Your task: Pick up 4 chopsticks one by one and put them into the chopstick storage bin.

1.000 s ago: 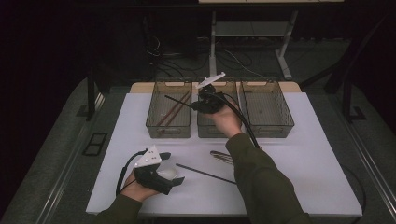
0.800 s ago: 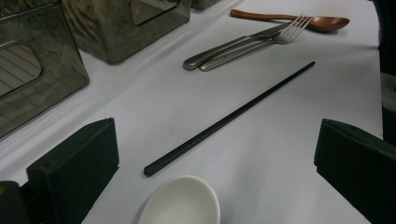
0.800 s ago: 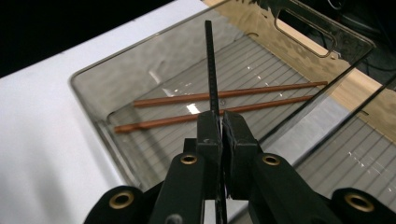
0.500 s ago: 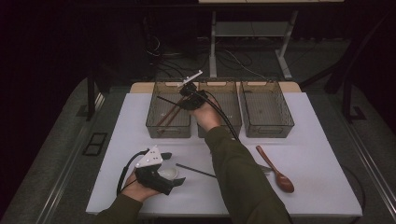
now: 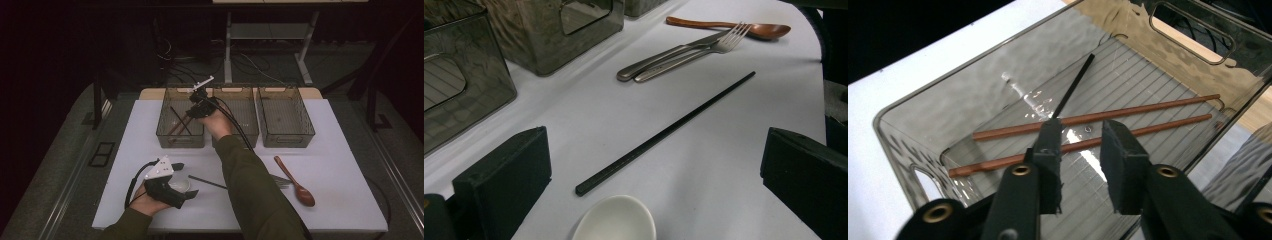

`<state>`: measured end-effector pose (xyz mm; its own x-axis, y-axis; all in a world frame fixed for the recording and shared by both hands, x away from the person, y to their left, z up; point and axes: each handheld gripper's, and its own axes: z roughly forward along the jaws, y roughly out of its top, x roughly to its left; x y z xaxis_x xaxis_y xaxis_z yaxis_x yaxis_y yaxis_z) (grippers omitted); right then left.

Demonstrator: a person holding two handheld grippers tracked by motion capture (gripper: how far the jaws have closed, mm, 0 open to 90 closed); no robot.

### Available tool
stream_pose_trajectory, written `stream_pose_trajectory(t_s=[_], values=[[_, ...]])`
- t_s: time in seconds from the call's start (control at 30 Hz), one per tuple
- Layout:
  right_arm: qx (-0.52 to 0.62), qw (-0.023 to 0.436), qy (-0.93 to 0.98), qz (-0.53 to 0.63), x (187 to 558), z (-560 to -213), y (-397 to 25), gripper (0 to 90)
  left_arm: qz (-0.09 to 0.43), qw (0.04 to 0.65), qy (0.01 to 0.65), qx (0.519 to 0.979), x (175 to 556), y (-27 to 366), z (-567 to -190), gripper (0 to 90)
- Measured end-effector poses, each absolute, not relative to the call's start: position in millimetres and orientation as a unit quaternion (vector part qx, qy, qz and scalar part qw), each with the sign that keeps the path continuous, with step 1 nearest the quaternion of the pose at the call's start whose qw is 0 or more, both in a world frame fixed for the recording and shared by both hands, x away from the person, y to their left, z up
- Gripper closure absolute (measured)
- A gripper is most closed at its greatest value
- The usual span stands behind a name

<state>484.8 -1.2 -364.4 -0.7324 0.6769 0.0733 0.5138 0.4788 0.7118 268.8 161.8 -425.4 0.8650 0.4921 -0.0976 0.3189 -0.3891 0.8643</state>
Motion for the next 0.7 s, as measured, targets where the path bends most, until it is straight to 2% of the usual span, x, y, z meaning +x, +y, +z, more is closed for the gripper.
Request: stream_pose_trajectory(t_s=[0.23, 0.7], values=[[0.342, 0.097, 0.848, 0.392, 480.2, -356.5, -9.2, 55.8, 0.086, 0.498, 0.242, 0.828, 268.6, 162.2, -425.1, 0.0], [0.306, 0.072, 0.839, 0.444, 454.8, -353.2, -50.8, 48.4, 0.085, 0.504, 0.245, 0.824, 266.4, 164.1, -425.5, 0.0]])
